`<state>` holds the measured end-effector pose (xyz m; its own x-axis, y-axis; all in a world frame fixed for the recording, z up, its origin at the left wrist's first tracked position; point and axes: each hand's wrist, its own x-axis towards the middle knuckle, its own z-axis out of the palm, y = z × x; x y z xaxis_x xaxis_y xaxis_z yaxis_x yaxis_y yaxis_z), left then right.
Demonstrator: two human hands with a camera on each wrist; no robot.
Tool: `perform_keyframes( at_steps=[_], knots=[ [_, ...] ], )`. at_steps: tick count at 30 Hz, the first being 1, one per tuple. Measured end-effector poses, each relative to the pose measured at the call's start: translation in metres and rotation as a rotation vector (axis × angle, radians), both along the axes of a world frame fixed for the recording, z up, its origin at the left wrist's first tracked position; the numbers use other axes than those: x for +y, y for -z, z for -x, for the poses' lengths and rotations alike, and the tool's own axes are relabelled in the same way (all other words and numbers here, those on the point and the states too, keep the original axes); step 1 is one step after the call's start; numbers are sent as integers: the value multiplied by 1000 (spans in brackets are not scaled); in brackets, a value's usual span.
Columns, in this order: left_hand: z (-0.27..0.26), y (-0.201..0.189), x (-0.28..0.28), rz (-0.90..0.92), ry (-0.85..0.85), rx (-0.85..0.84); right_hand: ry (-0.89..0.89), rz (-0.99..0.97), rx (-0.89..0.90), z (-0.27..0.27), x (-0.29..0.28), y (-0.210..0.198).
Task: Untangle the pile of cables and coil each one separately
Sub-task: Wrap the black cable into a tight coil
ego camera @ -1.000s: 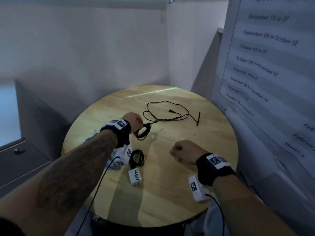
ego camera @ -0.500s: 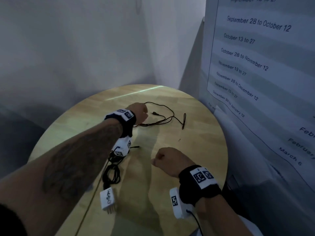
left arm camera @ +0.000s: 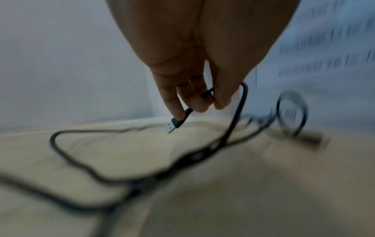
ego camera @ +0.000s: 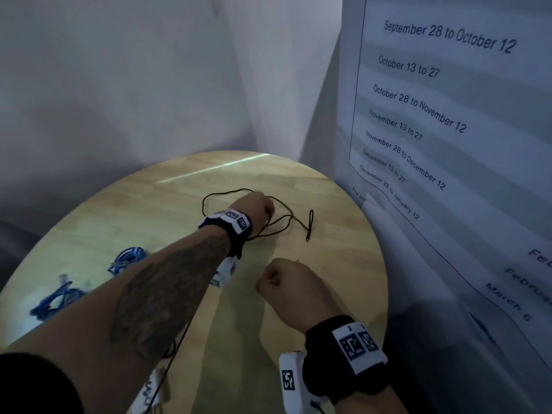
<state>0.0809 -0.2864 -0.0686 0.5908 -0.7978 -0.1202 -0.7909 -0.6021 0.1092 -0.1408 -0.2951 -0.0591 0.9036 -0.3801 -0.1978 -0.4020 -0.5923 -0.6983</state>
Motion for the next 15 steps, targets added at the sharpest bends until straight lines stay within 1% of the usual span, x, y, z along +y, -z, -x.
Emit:
perform_keyframes(
  at_steps=[1, 2, 3, 5, 6, 7, 8, 10, 11, 12, 14, 15],
  knots=[
    [6, -14, 2, 135, -37, 23, 32, 24, -56, 0, -1, -2],
    [12, -30, 4, 270, -52, 37, 81, 50, -151, 0, -3, -5],
    [19, -49, 8, 371, -45, 31, 147, 72, -289, 0, -3, -9],
    [38, -90, 21, 505, 5, 50, 298, 82, -651, 2, -7, -22],
    [49, -110, 30, 543, 39, 88, 352, 93, -783, 3, -9, -30],
    [62, -129, 42, 572, 69, 139, 386, 122, -848, 4, -11, -40],
    [73, -146, 54, 590, 89, 200, 396, 161, -870, 5, -13, -49],
    [92, -171, 83, 635, 94, 287, 342, 145, -812, 7, -15, -74],
    [98, -179, 98, 674, 86, 313, 292, 69, -771, 10, -13, -88],
    [102, -184, 112, 722, 69, 365, 236, -59, -735, 14, -9, -101],
    [112, -188, 142, 821, 14, 584, 148, -318, -705, 24, 0, -122],
    [117, -185, 155, 847, -4, 718, 115, -360, -690, 30, 2, -129]
  ],
)
